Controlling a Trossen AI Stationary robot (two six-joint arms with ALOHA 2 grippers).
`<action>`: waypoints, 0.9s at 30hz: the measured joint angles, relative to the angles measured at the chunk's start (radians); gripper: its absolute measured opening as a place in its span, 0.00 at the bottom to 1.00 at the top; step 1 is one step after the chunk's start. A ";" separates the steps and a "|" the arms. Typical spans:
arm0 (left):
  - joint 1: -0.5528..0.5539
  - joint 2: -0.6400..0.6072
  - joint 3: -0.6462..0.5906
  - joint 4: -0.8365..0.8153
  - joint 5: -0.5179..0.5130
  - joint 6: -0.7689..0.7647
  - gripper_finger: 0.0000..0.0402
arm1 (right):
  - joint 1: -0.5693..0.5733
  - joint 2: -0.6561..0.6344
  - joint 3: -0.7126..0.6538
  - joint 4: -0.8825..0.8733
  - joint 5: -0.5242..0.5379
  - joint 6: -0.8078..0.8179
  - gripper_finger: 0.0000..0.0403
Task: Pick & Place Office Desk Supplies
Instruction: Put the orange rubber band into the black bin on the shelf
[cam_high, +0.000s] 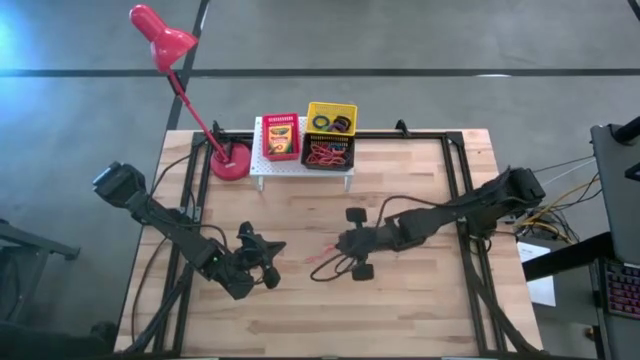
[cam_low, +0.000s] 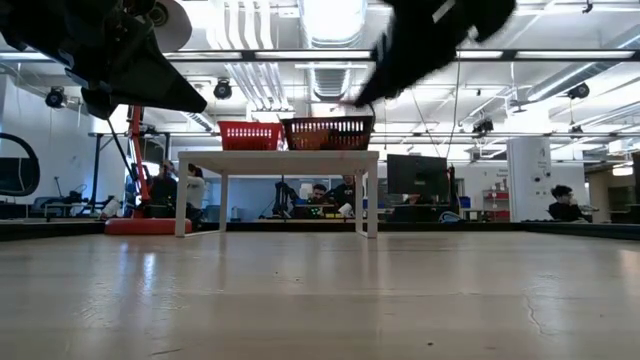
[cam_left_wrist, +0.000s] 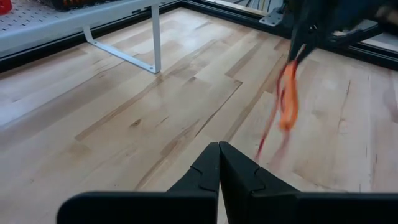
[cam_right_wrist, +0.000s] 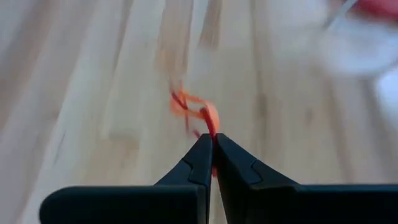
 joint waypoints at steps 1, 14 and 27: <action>0.000 0.000 0.000 0.000 0.000 0.000 0.02 | 0.000 0.008 -0.020 0.004 -0.009 0.022 0.03; 0.000 0.000 0.000 0.000 -0.001 0.000 0.02 | -0.045 0.030 -0.181 0.014 -0.269 0.263 0.33; 0.001 0.000 0.000 -0.001 -0.003 0.000 0.02 | -0.045 0.073 -0.271 0.222 -0.360 0.067 0.46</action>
